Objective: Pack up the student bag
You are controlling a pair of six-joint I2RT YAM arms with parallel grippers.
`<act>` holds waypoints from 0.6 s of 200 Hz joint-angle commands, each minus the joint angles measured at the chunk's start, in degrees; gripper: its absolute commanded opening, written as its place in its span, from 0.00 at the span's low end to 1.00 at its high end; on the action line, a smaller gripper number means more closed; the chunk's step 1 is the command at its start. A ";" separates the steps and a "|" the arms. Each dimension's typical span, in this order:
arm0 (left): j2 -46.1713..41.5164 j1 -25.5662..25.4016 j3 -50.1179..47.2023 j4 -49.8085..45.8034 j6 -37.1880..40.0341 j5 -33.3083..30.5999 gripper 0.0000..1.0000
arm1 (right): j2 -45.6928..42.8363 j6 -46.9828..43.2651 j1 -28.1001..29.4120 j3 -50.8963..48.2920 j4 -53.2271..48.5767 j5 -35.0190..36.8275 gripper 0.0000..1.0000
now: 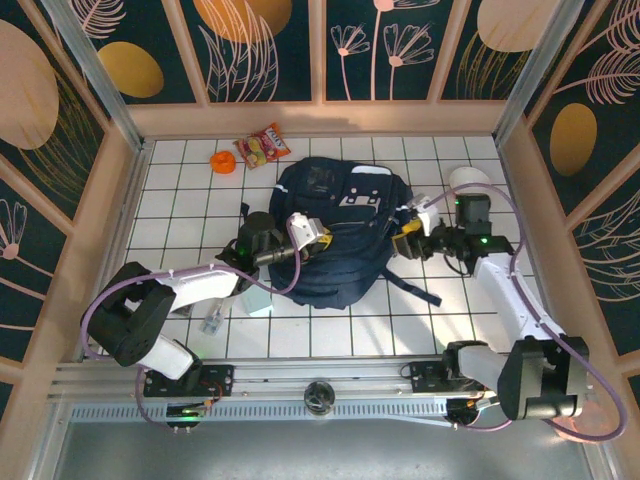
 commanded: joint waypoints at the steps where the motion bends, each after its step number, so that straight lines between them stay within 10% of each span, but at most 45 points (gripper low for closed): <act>1: -2.43 0.93 -0.09 5.26 1.22 3.53 0.00 | 2.29 -5.44 -1.43 -0.83 3.99 6.24 0.52; 120: -3.57 1.47 -0.34 3.72 2.86 12.50 0.00 | 20.42 -22.48 -1.96 4.91 13.03 -2.79 0.57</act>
